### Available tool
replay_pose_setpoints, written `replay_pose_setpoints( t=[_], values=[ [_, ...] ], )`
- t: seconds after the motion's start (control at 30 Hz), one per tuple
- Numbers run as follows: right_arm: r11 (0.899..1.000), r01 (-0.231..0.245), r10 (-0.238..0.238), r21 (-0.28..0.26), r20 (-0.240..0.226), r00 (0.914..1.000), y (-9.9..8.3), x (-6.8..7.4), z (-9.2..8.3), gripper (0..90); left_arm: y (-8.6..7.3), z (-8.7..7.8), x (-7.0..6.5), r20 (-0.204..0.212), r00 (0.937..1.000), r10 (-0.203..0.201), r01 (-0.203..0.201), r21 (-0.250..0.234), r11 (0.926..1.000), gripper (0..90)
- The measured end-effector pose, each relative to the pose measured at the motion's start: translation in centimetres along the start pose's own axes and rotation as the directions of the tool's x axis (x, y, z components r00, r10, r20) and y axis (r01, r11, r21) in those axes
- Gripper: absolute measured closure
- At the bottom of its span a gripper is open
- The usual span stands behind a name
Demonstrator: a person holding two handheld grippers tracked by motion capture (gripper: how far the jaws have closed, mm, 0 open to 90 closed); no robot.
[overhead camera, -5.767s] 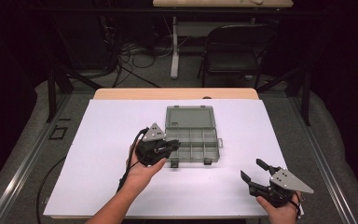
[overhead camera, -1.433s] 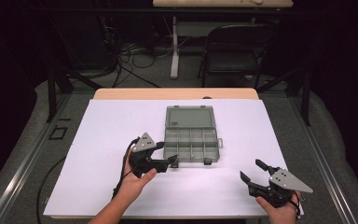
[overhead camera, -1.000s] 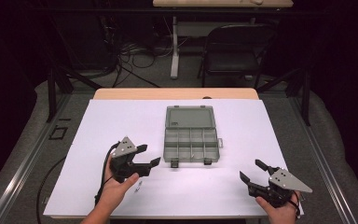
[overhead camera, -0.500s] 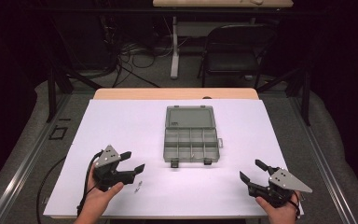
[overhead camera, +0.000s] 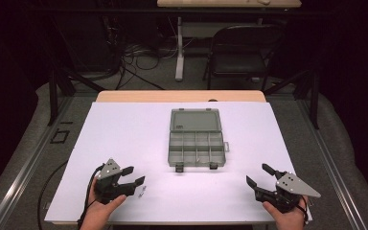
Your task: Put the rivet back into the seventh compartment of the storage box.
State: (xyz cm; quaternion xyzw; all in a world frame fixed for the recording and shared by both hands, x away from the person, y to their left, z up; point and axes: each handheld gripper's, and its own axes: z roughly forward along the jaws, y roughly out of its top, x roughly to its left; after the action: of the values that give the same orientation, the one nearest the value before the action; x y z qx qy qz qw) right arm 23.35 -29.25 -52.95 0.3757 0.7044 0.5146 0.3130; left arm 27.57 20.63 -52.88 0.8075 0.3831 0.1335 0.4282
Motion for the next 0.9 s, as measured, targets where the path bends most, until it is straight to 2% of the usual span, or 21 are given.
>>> replay_pose_setpoints(
  t=[0.17,0.27,0.33,0.43,0.53,0.77,0.8,0.83,0.9],
  values=[
    [1.0,0.007,-0.007,0.008,-0.001,1.0,0.0,0.0,0.1,27.8,-0.4,0.5,-0.1,-0.008,0.9999,0.01,-0.01,0.036,0.9993,46.7],
    [1.0,0.005,-0.005,0.003,0.001,1.0,0.0,-0.1,0.1,27.8,-0.6,0.9,-0.1,0.001,1.0,-0.002,0.002,0.056,0.9985,51.4],
    [1.0,0.001,-0.001,0.004,-0.002,1.0,-0.1,-0.1,0.1,27.8,-0.8,1.1,-0.2,-0.003,1.0,0.001,0.0,0.08,0.9968,54.0],
    [1.0,0.001,-0.001,0.004,-0.006,1.0,-0.1,-0.1,0.1,27.8,-1.0,1.5,-0.3,0.009,0.9998,-0.016,0.015,0.109,0.9939,57.1],
    [1.0,0.004,-0.004,0.005,-0.005,1.0,-0.1,-0.1,0.1,27.9,-1.0,1.8,-0.4,0.006,1.0,-0.007,0.007,0.142,0.9899,59.6],
    [1.0,0.01,-0.01,0.007,-0.002,1.0,0.0,-0.2,0.0,28.0,-1.1,2.2,-0.7,0.011,0.9999,0.006,-0.007,0.169,0.9855,67.1],
    [1.0,-0.015,0.015,0.011,-0.008,0.9999,-0.1,0.0,0.0,28.1,-1.1,2.2,-0.7,0.011,0.9999,0.008,-0.009,0.173,0.9848,67.9],
    [1.0,0.002,-0.002,0.006,-0.005,1.0,0.0,-0.1,0.1,28.1,-1.1,2.3,-0.8,0.01,0.9999,0.006,-0.008,0.175,0.9845,68.7],
    [1.0,-0.011,0.011,0.012,-0.009,0.9999,0.0,0.0,0.0,28.1,-1.1,2.4,-0.9,0.012,0.9999,0.011,-0.013,0.182,0.9833,70.5]
  ],
)
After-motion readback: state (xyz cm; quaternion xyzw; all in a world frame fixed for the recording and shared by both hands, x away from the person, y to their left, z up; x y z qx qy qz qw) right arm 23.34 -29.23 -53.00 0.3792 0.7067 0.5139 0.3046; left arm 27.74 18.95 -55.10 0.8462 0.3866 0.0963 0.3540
